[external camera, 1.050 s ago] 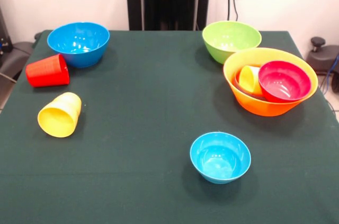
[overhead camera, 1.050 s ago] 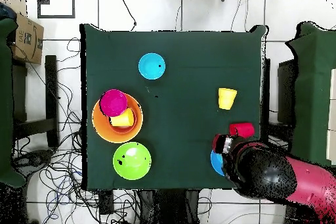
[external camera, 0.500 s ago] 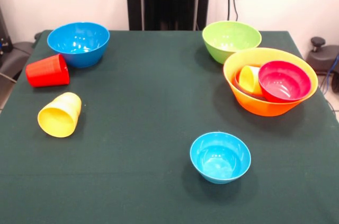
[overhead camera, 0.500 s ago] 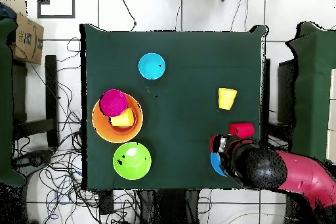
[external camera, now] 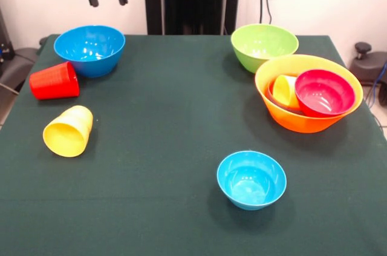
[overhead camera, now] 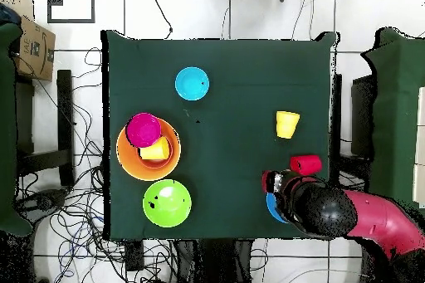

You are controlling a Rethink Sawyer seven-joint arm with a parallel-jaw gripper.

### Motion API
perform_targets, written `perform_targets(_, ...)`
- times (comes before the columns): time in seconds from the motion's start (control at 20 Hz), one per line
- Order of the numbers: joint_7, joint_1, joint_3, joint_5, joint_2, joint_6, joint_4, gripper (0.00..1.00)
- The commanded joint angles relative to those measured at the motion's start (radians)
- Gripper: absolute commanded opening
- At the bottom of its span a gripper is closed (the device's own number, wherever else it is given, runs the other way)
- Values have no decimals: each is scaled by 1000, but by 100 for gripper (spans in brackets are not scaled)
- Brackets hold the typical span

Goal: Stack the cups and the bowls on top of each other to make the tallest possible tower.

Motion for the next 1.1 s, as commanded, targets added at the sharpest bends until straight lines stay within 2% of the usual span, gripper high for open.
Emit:
perform_targets(0.05,-14,20,-30,-85,41,-41,-12,100)
perform_targets(0.2,2,11,-50,-108,27,-63,-6,100)
perform_targets(0.35,42,46,-105,-170,71,-96,-59,100)
perform_targets(0.55,73,78,-149,-206,96,-116,-93,100)
perform_targets(0.75,84,89,-175,-215,101,-137,-97,100)
perform_targets(0.9,73,84,-187,-222,134,-148,-122,100)
perform_targets(1.1,38,69,-171,-195,135,-136,-120,100)
